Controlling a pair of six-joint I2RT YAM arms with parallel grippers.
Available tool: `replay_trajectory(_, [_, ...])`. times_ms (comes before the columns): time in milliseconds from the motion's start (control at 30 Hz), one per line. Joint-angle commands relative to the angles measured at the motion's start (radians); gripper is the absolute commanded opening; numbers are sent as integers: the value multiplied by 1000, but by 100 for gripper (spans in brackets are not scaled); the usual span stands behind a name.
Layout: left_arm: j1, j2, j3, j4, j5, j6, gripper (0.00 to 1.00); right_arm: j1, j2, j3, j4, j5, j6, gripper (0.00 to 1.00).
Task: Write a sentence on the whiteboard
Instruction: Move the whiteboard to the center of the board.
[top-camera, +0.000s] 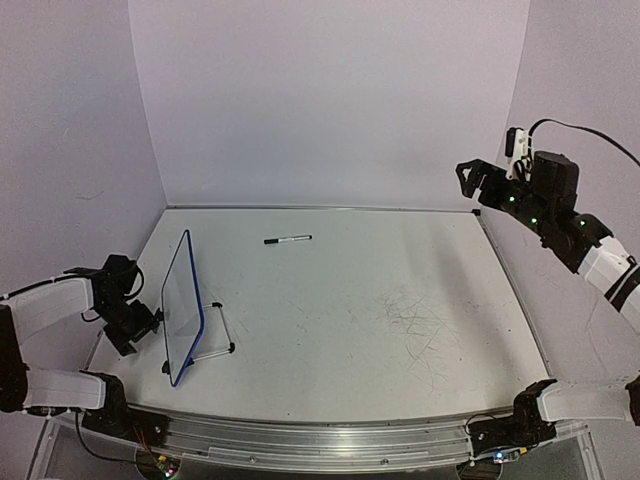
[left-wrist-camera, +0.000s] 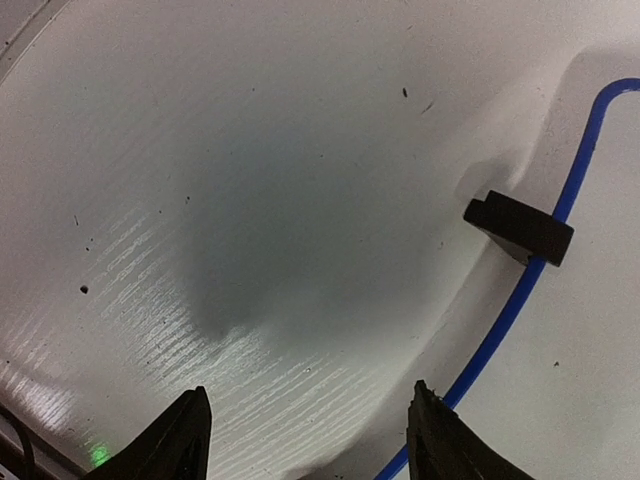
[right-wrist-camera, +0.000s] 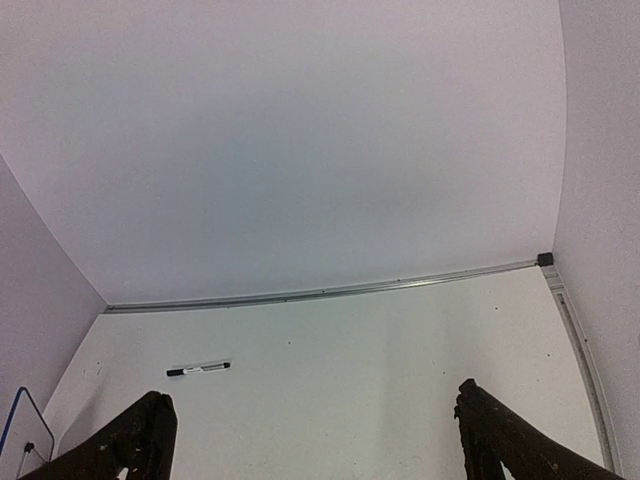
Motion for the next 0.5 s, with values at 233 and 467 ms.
replay_trajectory(233, [-6,50,-27,25,125,3,64,5,45,-12,65,-80,31,98])
replay_trajectory(467, [-18,57,-59,30,174,0,53,6,50,-16,77,-87,36,98])
